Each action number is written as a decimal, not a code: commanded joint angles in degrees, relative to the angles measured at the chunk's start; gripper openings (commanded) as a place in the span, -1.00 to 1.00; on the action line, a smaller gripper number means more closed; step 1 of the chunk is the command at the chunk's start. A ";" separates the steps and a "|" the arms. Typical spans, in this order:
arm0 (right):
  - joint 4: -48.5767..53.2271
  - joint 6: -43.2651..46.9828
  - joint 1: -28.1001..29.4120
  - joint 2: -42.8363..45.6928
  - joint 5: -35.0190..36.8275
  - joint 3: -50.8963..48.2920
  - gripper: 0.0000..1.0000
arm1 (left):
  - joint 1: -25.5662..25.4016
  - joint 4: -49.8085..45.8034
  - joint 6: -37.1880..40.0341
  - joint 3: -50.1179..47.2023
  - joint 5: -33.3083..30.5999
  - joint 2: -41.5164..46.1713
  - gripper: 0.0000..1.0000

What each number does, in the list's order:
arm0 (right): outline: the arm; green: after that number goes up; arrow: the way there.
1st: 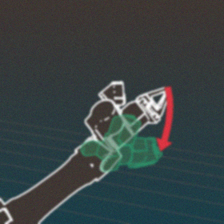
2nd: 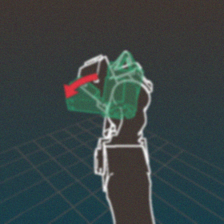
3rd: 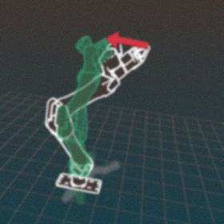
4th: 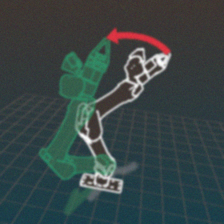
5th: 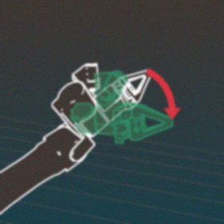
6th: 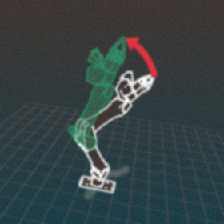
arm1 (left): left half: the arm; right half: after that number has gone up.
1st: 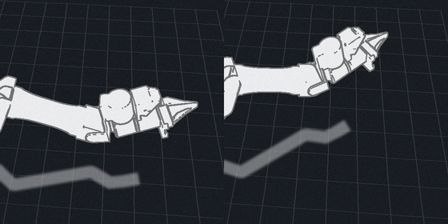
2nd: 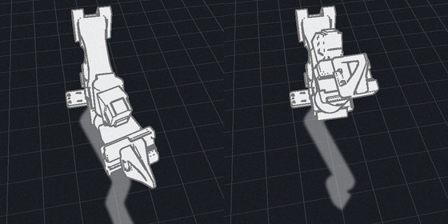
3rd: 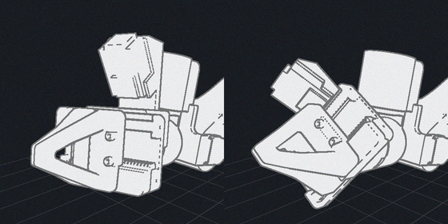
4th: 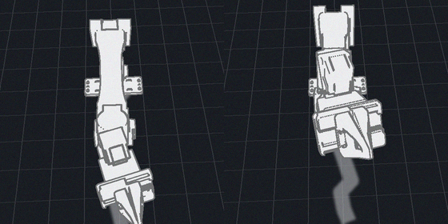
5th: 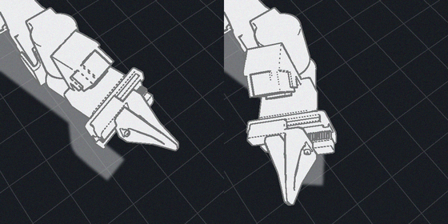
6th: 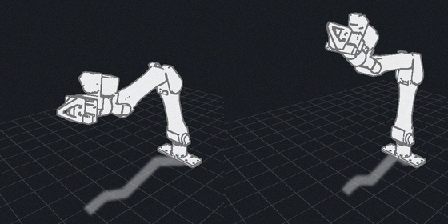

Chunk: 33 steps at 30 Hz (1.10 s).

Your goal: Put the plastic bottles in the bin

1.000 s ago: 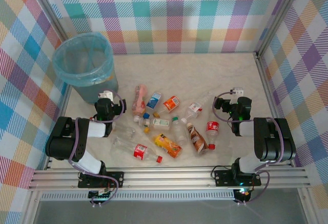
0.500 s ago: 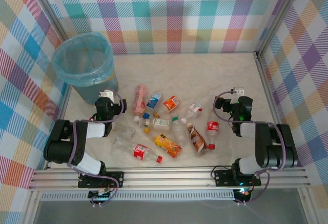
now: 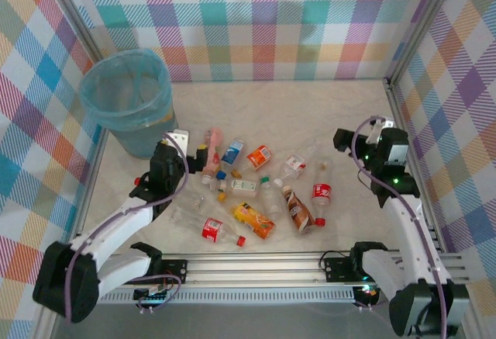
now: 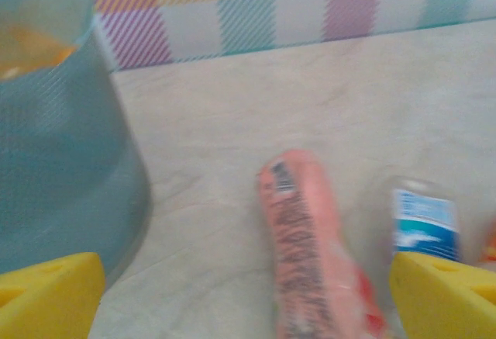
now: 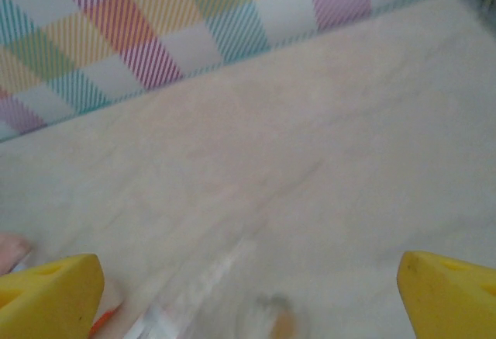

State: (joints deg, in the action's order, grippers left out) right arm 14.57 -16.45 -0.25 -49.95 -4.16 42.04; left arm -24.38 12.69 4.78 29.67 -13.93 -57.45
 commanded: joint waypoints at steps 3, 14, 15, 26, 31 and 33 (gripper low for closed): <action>22.11 -5.71 1.37 5.98 -5.26 -1.50 0.74 | -7.82 -15.96 -2.83 5.79 7.47 6.99 0.86; 32.80 -15.47 11.26 -0.06 -3.86 -0.88 0.46 | -17.97 -34.13 -7.16 20.19 17.59 0.56 0.80; 33.25 -15.88 12.19 -1.10 -2.24 -1.33 0.44 | -18.47 -34.64 -7.85 21.24 18.45 -0.64 0.80; 27.01 -15.42 15.55 -10.03 3.28 -3.85 0.60 | -21.61 -37.47 -8.56 29.17 21.12 -10.44 0.83; 23.33 -14.61 15.81 -15.66 2.85 -3.71 0.63 | -21.84 -40.90 -7.90 33.11 22.49 -13.56 0.82; 21.45 -14.60 15.81 -17.49 2.20 -3.98 0.63 | -21.86 -42.22 -7.53 35.13 22.54 -14.73 0.83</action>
State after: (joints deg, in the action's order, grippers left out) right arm 39.27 -31.90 15.09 -66.13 -1.93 38.22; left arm -45.34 -26.20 -3.20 61.41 7.09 -71.18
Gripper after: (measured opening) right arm 0.815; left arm 0.912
